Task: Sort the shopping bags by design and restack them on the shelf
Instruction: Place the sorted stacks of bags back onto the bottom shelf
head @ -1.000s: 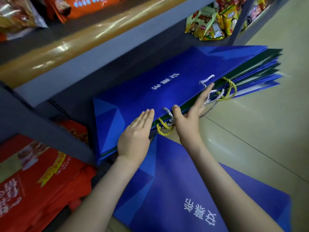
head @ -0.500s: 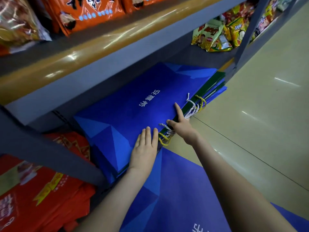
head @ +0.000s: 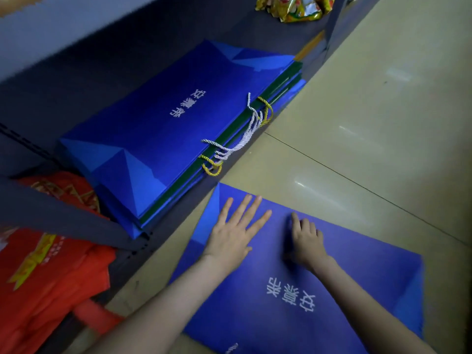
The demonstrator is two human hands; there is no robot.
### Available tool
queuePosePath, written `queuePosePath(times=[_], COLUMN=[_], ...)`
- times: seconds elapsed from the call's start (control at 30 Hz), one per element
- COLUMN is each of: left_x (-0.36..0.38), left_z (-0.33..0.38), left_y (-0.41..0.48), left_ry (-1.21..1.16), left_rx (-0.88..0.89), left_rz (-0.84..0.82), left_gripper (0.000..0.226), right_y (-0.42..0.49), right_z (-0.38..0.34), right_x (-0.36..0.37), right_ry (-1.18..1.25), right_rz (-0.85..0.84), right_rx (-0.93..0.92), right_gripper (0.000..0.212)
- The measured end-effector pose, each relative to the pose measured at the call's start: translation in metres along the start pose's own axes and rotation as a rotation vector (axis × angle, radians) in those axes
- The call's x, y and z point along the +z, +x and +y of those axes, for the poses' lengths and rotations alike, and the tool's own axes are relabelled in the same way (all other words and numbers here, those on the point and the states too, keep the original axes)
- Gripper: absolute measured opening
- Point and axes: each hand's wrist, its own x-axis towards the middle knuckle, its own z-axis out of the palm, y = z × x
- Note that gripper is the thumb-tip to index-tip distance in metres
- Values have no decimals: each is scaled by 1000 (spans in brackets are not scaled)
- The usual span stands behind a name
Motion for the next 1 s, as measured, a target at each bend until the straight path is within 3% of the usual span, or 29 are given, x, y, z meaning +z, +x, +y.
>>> queuePosePath(times=[0.1,0.17,0.3,0.37,0.5,0.57,0.67,0.73,0.83,0.9,1.0], left_x=[-1,-3,-15,-18,-23,-35,-63,-79,-111,-133,-158], left_z=[22,34,49,49,50,53,51,43,28,19,6], left_y=[-17,-28,-37,-36,-21,-10,16,31,40,40,39], left_ry=[55,80,74,76,105,118,130,6,-154,-184,-157], left_rx=[137,217,214,213,153,153,155,209,221,172,57], left_rz=[-132,-179,-202,-228,-176,-126,99,269,461,586,680], left_gripper=[115,108,95,91,100,99,99,80,41,40,43], right_y=[-2,6,9,3,-21,-38,-65,-76,-87,-95,-103], right_z=[12,17,17,19,34,37,33,30,30,27,20], right_x=[2,0,-6,-9,-17,-32,-60,-80,-105,-116,-122], right_ry=[49,26,-46,-52,218,279,200,77,-60,-149,-288], right_rz=[-145,-153,-129,-108,35,161,454,652,868,1004,1084], right_rx=[90,57,48,69,72,-40,-259,-318,-282,-207,-120], right_gripper=[131,136,132,108,41,26,39,49,54,59,85])
